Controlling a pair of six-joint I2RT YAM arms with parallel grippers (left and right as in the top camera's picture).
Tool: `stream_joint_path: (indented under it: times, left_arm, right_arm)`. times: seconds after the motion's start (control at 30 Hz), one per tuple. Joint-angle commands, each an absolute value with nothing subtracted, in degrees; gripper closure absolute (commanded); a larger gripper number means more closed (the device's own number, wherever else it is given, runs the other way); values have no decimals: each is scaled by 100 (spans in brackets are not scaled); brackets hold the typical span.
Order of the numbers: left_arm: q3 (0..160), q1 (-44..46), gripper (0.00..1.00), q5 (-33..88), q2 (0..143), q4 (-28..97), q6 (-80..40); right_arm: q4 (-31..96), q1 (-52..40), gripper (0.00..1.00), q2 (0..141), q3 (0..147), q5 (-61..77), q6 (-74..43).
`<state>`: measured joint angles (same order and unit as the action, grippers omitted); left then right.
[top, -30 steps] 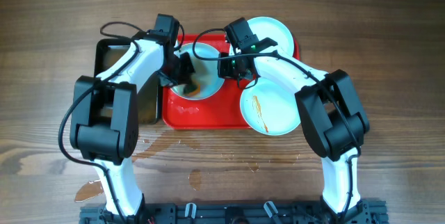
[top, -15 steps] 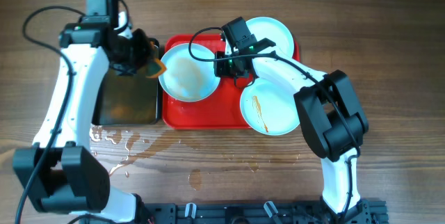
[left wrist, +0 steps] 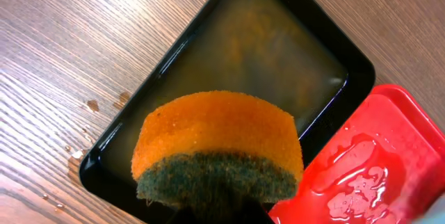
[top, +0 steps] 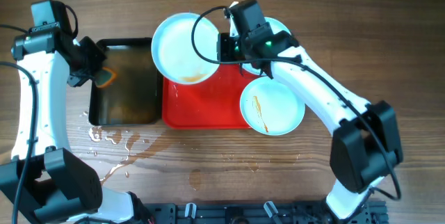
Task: Clean dirty plates on tray and stack at the side
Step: 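Lift the cleaned plate with right gripper, return sponge leftward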
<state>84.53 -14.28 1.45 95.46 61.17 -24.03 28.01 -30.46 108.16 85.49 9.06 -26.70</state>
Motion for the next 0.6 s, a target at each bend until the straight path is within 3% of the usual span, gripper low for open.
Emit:
stream_joint_path:
  times: [0.0,0.13,0.37,0.57]
  left_arm:
    - [8514,-1498,96,19,9452,6066,-2294]
    - [8512,-1503,96,-117,9456,6071,-2320]
    - [8508,-1428,96,-71,9480,6071,-2488]
    - [8508,-1203,96,-71,9644,6066,-2488]
  right_arm:
    - [2764,-3343,96,10648,8696,5,-2541]
    - [2622,-3874,96,10648,8833,-1221,-2368]
    - [4010,-4034,96,10648,8936,-3415,-2235]
    - [3951,-4421,96,10650,8936,-5487,-1181]
